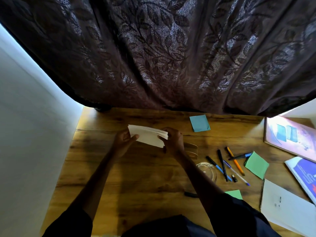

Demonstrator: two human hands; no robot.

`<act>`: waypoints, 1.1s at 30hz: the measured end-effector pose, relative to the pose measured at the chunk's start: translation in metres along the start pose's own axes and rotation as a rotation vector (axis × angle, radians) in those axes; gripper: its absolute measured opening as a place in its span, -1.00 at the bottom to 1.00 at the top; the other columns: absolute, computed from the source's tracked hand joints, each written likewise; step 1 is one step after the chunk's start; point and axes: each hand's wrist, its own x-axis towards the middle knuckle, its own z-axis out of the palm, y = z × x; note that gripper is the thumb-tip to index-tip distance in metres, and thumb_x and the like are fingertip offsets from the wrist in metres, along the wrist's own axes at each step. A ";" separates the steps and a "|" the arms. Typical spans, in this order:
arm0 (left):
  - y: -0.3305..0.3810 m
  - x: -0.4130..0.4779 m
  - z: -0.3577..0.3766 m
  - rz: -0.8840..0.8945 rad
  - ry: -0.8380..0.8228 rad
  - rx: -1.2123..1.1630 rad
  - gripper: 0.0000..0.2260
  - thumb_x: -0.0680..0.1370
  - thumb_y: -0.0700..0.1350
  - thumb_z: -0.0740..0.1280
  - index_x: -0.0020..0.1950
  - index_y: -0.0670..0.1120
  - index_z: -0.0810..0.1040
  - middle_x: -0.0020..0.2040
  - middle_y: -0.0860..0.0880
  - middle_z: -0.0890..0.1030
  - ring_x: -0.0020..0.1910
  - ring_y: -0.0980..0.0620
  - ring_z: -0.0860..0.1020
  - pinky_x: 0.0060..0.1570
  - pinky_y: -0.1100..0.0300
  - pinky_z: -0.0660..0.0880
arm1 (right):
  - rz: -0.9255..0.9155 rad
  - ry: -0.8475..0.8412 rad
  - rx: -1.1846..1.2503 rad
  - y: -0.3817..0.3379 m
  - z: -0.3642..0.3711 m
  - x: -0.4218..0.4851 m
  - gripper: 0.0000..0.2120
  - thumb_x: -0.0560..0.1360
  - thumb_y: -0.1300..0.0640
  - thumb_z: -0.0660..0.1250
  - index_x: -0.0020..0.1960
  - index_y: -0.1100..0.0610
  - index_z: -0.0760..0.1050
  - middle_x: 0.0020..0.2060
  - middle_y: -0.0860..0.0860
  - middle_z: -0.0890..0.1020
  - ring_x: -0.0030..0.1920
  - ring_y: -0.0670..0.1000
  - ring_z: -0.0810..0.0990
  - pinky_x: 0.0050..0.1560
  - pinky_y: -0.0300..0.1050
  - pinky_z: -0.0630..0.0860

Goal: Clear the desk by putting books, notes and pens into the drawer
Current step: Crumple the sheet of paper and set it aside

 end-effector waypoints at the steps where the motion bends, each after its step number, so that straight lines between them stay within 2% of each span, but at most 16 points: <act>1: 0.000 -0.002 0.002 0.008 0.016 0.017 -0.75 0.56 -0.16 0.44 0.18 0.10 0.56 0.06 0.16 0.67 0.11 0.22 0.65 -0.02 0.32 0.61 | -0.011 -0.003 0.000 0.000 0.002 -0.001 -0.83 0.49 0.19 0.48 0.06 0.16 0.61 -0.07 -0.05 0.68 -0.17 -0.25 0.64 -0.29 -0.35 0.58; 3: -0.005 -0.005 0.004 0.011 0.040 0.029 -0.76 0.59 -0.16 0.40 0.23 0.03 0.53 0.06 0.17 0.63 0.04 0.33 0.63 -0.06 0.38 0.59 | 0.003 -0.022 0.008 -0.001 0.006 -0.003 -0.78 0.51 0.17 0.45 0.15 0.13 0.57 -0.02 -0.07 0.65 -0.08 -0.13 0.67 -0.21 -0.29 0.61; 6: -0.007 -0.010 0.008 -0.015 0.059 0.057 -0.76 0.60 -0.18 0.38 0.24 0.01 0.48 0.03 0.18 0.57 -0.04 0.32 0.61 -0.15 0.46 0.55 | 0.069 -0.082 -0.052 0.000 0.013 -0.005 -0.62 0.53 0.10 0.43 0.31 0.11 0.47 0.14 0.03 0.63 0.08 0.00 0.65 0.03 -0.05 0.66; 8: -0.007 -0.013 0.011 0.000 0.057 0.089 -0.74 0.61 -0.23 0.35 0.28 -0.04 0.47 0.01 0.18 0.55 -0.06 0.35 0.60 -0.17 0.47 0.53 | 0.076 -0.122 -0.056 0.000 0.016 -0.006 -0.63 0.55 0.12 0.40 0.34 0.11 0.46 0.17 0.06 0.63 0.08 -0.01 0.66 0.01 -0.02 0.68; 10: -0.007 -0.014 0.012 0.014 0.063 0.110 -0.73 0.63 -0.24 0.32 0.32 -0.12 0.46 -0.02 0.18 0.55 -0.10 0.37 0.60 -0.19 0.48 0.53 | 0.056 -0.139 -0.059 0.000 0.017 -0.007 -0.70 0.57 0.13 0.38 0.29 0.10 0.49 0.11 0.04 0.66 0.01 -0.04 0.68 -0.08 -0.07 0.69; 12: -0.007 -0.013 0.013 0.010 0.093 0.132 -0.75 0.63 -0.17 0.33 0.31 -0.16 0.51 -0.06 0.18 0.56 -0.08 0.28 0.59 -0.23 0.46 0.54 | 0.070 -0.133 -0.059 -0.002 0.016 -0.006 -0.73 0.58 0.11 0.37 0.26 0.11 0.52 0.06 0.04 0.69 -0.08 -0.07 0.69 -0.18 -0.19 0.68; 15: 0.000 -0.011 0.010 0.023 0.131 0.164 -0.76 0.63 -0.04 0.35 0.24 -0.11 0.56 -0.10 0.15 0.60 -0.11 0.18 0.63 -0.33 0.39 0.56 | 0.140 -0.107 0.015 -0.009 0.009 0.001 -0.65 0.57 0.11 0.38 0.34 0.14 0.50 0.10 -0.02 0.66 -0.16 -0.15 0.64 -0.33 -0.38 0.57; 17: 0.007 -0.009 0.010 0.005 0.122 0.124 -0.73 0.63 -0.01 0.34 0.26 -0.11 0.56 -0.07 0.10 0.63 -0.13 0.18 0.64 -0.34 0.37 0.57 | 0.164 -0.104 0.069 -0.011 0.002 0.007 -0.59 0.56 0.10 0.40 0.38 0.12 0.48 0.16 -0.03 0.64 -0.06 -0.16 0.61 -0.33 -0.43 0.53; 19: 0.016 -0.006 0.009 -0.008 0.078 0.089 -0.73 0.63 0.00 0.35 0.26 -0.11 0.56 -0.03 0.03 0.66 -0.11 0.14 0.66 -0.30 0.32 0.59 | 0.181 -0.118 0.105 -0.013 -0.006 0.012 -0.56 0.55 0.04 0.41 0.39 0.09 0.46 0.21 -0.03 0.62 0.06 -0.10 0.61 -0.22 -0.39 0.54; 22: 0.024 -0.001 0.008 0.000 -0.004 0.095 -0.75 0.60 0.01 0.39 0.18 -0.10 0.59 0.00 -0.03 0.68 -0.14 0.15 0.67 -0.24 0.29 0.59 | 0.239 -0.073 0.180 -0.016 -0.023 0.015 -0.60 0.56 0.02 0.39 0.34 0.13 0.48 0.12 -0.06 0.59 0.08 -0.05 0.61 -0.16 -0.26 0.60; 24: 0.028 0.000 0.009 -0.010 -0.051 0.108 -0.79 0.59 0.01 0.40 0.15 -0.06 0.59 0.00 -0.01 0.68 -0.13 0.18 0.67 -0.21 0.28 0.59 | 0.264 -0.008 0.230 -0.013 -0.035 0.015 -0.65 0.57 0.06 0.39 0.29 0.18 0.49 0.08 -0.03 0.58 0.06 -0.01 0.62 -0.23 -0.24 0.63; 26: 0.032 -0.002 0.012 -0.014 -0.090 0.130 -0.71 0.57 0.09 0.41 0.17 -0.07 0.60 0.04 0.00 0.68 -0.05 0.10 0.67 -0.11 0.16 0.63 | 0.280 0.046 0.227 -0.008 -0.048 0.012 -0.68 0.55 0.09 0.41 0.25 0.21 0.51 0.08 0.02 0.61 0.03 0.01 0.65 -0.31 -0.25 0.64; 28: 0.034 -0.004 0.016 -0.057 -0.134 0.097 -0.61 0.53 0.14 0.43 0.21 -0.09 0.59 0.07 -0.03 0.69 0.00 0.01 0.68 -0.10 0.06 0.66 | 0.305 0.091 0.210 0.002 -0.060 0.009 -0.70 0.54 0.09 0.43 0.21 0.21 0.55 0.08 0.05 0.65 0.02 0.04 0.68 -0.25 -0.10 0.69; 31: 0.036 -0.015 0.025 -0.142 -0.209 -0.005 -0.66 0.53 -0.02 0.47 0.23 -0.15 0.58 0.02 -0.11 0.73 -0.08 -0.08 0.73 -0.14 0.08 0.68 | 0.326 0.185 0.235 0.009 -0.077 -0.001 -0.84 0.53 0.09 0.44 0.06 0.13 0.59 0.00 0.07 0.69 -0.06 0.04 0.71 -0.15 0.10 0.70; 33: 0.040 -0.025 0.033 -0.163 -0.241 -0.064 -0.70 0.53 -0.09 0.48 0.21 -0.17 0.61 -0.02 -0.13 0.74 -0.06 -0.13 0.73 -0.09 0.07 0.68 | 0.326 0.239 0.219 0.012 -0.087 -0.010 -0.92 0.53 0.09 0.45 -0.03 0.08 0.58 -0.06 0.07 0.70 -0.11 0.04 0.72 -0.17 0.09 0.70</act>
